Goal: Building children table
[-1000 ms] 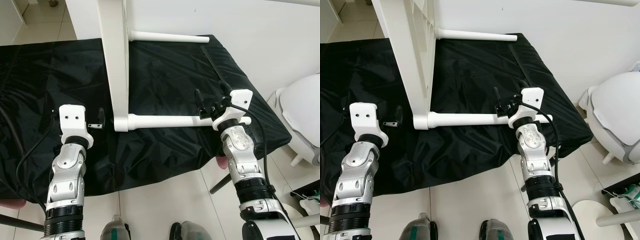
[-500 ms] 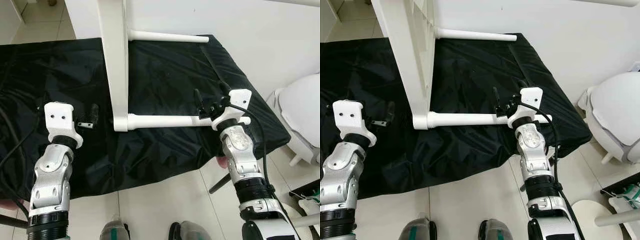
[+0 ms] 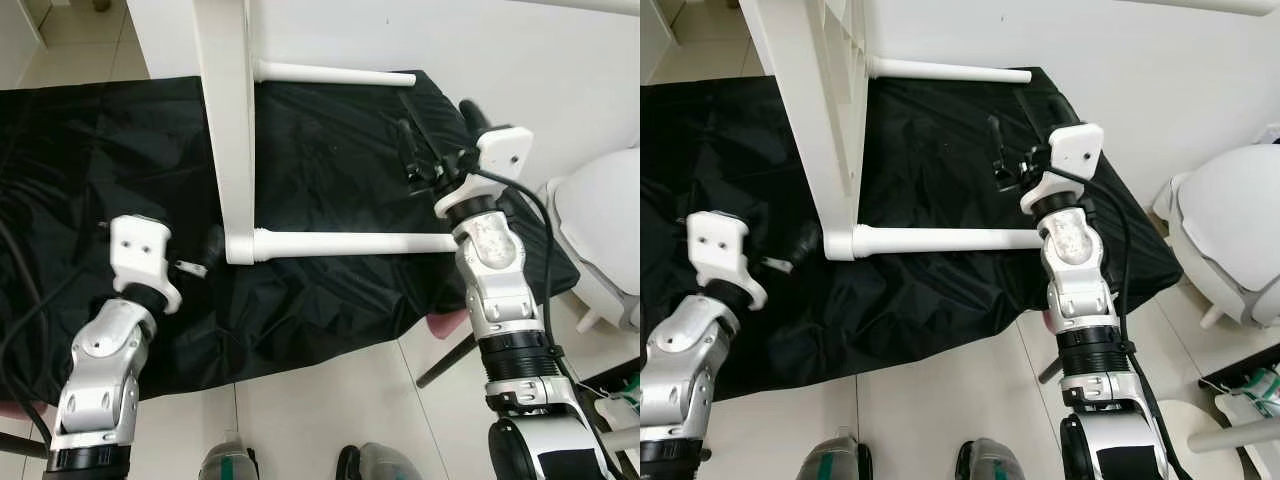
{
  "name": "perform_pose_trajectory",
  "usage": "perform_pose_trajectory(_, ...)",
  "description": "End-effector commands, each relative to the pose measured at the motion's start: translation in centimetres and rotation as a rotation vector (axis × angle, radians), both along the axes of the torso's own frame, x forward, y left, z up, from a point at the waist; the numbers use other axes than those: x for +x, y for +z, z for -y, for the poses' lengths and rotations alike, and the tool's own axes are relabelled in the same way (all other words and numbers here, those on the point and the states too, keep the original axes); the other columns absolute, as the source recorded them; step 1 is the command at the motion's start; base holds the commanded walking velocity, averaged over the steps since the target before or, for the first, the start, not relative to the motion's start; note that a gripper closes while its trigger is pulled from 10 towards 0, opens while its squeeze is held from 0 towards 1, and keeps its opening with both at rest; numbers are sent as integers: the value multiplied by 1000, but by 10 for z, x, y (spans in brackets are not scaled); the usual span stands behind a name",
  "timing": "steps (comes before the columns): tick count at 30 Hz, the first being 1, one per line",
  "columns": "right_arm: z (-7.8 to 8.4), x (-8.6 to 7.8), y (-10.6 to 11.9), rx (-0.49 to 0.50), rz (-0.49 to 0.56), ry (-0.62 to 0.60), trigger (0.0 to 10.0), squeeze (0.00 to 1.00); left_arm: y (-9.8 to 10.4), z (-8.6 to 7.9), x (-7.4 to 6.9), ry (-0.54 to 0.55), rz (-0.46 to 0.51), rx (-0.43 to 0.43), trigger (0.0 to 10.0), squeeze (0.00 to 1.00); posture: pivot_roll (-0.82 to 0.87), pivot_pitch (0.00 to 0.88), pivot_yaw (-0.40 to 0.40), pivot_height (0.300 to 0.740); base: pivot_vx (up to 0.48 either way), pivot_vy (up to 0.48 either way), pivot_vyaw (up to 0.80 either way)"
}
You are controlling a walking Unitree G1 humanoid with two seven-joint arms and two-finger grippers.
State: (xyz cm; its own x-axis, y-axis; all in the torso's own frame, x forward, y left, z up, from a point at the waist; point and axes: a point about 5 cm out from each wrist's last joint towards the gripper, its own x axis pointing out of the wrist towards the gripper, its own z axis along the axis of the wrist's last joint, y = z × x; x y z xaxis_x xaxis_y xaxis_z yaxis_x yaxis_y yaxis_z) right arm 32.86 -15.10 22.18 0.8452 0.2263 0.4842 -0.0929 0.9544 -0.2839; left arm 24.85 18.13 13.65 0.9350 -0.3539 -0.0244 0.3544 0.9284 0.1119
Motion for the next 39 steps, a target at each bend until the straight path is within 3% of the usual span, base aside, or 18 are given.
perform_pose_trajectory(1,2,0,-2,-5,-8,-13,10000,0,-5,10,-6,-96,-46,12,10000,0,53,21,-33,740,0,0,0)
perform_pose_trajectory(6,4,-1,-2,-6,-10,-22,10000,0,-8,19,-15,-168,-77,17,10000,0,59,22,-31,740,0,0,0)
perform_pose_trajectory(9,3,0,-2,-6,-13,-22,10000,0,-6,18,-14,-157,-73,19,10000,0,61,21,-31,740,0,0,0)
perform_pose_trajectory(17,1,-2,-3,-6,-18,-18,10000,0,-4,-11,4,104,-81,69,10000,0,63,24,-30,740,0,0,0)
perform_pose_trajectory(31,0,-1,-7,17,-45,2,10000,0,10,-3,9,145,-27,35,10000,0,62,17,-37,740,0,0,0)
perform_pose_trajectory(39,0,-1,-9,12,-52,5,10000,0,18,-13,18,263,2,9,10000,0,56,8,-35,740,0,0,0)
